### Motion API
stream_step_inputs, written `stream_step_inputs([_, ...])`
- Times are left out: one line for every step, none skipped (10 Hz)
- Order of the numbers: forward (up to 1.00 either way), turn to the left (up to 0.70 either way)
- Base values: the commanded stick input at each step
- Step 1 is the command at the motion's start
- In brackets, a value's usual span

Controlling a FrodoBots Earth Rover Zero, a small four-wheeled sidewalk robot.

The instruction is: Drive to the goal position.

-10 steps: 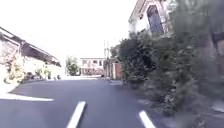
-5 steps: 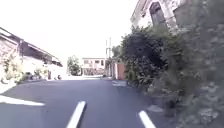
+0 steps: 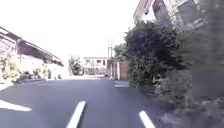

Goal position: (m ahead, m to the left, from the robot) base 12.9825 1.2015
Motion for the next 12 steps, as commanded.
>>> stream_step_inputs([0.85, 0.0])
stream_step_inputs([0.85, 0.0])
stream_step_inputs([0.85, 0.0])
stream_step_inputs([0.85, 0.0])
stream_step_inputs([0.85, 0.0])
stream_step_inputs([0.85, 0.0])
stream_step_inputs([0.85, 0.0])
stream_step_inputs([0.85, 0.0])
stream_step_inputs([0.85, 0.0])
stream_step_inputs([0.85, 0.0])
stream_step_inputs([0.85, 0.0])
stream_step_inputs([0.85, 0.0])
